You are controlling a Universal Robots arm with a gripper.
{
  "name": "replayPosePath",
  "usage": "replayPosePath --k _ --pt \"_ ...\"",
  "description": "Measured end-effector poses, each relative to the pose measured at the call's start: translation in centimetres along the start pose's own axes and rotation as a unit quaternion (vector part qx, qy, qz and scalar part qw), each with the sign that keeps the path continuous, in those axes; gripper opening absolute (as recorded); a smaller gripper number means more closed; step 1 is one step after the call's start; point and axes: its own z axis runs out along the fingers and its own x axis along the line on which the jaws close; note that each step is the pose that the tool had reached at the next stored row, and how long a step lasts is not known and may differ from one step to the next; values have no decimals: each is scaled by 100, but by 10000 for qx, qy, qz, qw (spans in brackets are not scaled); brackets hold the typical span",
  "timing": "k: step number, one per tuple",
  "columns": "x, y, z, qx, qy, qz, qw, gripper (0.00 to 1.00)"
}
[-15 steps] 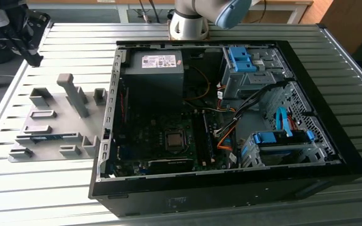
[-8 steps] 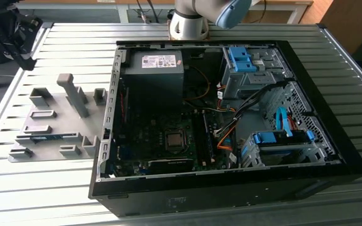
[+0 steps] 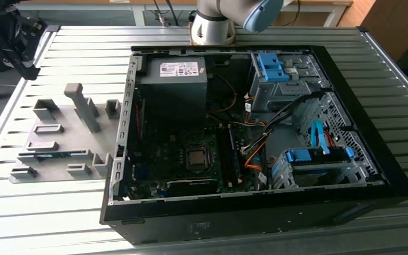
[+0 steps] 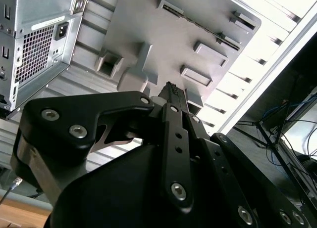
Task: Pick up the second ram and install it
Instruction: 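Reach for the second ram, then pick up the second ram and move it above second insertion slot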
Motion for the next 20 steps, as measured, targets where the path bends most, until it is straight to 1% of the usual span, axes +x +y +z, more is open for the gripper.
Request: replayPosePath --k 6,11,20 --pt "19 -67 0 3 -1 0 10000 11" --pt "60 -124 1 7 -1 0 10000 11" --pt "78 -142 -1 8 -1 0 10000 11"
